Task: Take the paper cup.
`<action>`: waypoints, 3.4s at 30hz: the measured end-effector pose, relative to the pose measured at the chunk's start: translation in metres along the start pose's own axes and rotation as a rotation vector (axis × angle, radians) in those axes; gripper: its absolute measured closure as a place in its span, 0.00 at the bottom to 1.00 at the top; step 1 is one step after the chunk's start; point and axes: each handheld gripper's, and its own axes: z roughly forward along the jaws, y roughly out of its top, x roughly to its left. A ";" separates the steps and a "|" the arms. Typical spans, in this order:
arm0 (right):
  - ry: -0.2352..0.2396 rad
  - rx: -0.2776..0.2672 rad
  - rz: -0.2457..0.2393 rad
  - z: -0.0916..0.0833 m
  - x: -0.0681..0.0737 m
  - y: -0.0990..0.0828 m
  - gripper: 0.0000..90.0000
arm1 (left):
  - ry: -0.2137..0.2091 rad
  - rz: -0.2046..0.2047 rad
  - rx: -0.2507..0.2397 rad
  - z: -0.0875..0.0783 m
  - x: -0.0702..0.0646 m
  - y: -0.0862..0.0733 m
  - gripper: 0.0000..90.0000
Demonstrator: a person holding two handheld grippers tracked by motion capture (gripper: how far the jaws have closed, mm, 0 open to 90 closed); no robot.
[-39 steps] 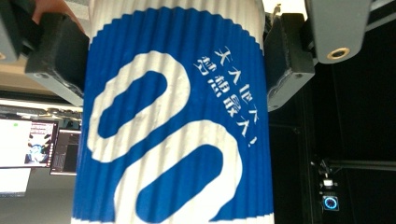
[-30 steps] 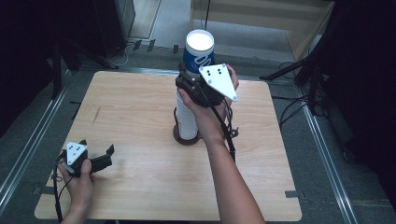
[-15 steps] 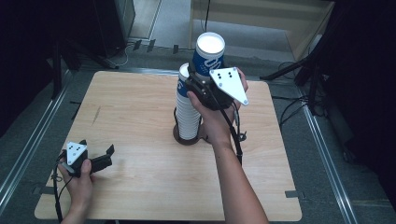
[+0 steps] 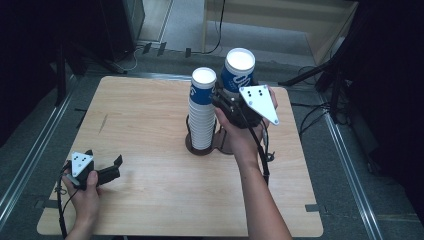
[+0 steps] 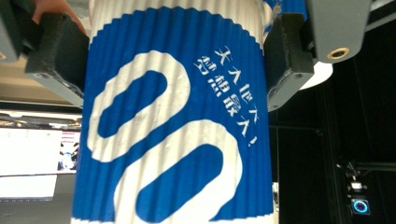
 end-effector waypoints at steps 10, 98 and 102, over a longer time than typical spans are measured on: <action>-0.014 0.023 0.004 -0.010 -0.009 -0.014 0.22 | -0.003 -0.007 0.000 0.000 0.001 0.000 0.00; 0.014 0.184 0.034 -0.089 -0.035 -0.130 0.22 | -0.154 0.077 -0.046 -0.010 -0.053 0.055 0.00; 0.025 0.197 0.026 -0.089 -0.031 -0.134 0.22 | -0.191 0.106 -0.061 -0.011 -0.067 0.065 0.00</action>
